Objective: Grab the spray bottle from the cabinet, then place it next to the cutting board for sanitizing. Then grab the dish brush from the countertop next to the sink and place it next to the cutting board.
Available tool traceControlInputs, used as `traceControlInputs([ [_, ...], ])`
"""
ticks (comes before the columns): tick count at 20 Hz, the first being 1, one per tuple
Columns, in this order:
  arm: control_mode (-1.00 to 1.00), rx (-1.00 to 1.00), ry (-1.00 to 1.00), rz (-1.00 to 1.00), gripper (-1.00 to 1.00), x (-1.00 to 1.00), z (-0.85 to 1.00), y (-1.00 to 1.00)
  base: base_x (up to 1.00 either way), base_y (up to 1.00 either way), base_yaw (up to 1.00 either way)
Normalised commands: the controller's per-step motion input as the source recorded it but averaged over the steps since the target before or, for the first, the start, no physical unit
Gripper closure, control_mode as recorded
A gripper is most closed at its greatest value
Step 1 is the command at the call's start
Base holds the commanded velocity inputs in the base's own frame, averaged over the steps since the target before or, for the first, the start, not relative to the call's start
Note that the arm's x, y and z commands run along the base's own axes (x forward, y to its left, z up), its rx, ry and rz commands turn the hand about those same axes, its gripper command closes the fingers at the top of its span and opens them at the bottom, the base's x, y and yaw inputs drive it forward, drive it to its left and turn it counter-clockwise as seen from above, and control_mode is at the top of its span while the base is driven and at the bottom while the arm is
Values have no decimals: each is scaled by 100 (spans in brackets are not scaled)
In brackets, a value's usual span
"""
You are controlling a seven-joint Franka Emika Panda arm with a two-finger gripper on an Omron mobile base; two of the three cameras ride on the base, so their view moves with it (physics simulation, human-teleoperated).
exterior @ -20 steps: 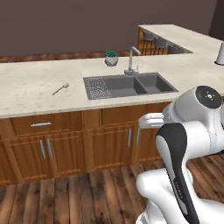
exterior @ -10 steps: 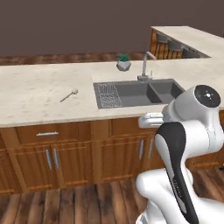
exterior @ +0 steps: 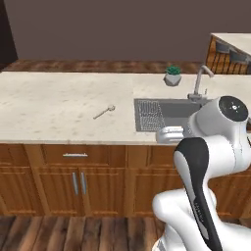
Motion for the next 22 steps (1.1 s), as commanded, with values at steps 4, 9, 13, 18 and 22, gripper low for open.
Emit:
traceControlInputs([
  [4,100,0,0,0,-100,0,0,0,83,19,30],
  [9,100,0,0,0,-100,0,0,0,93,10,19],
  [13,100,0,0,0,-100,0,0,0,70,0,8],
  [18,100,0,0,0,-100,0,0,0,61,4,1],
  [22,100,0,0,0,-100,0,0,0,7,39,-4],
])
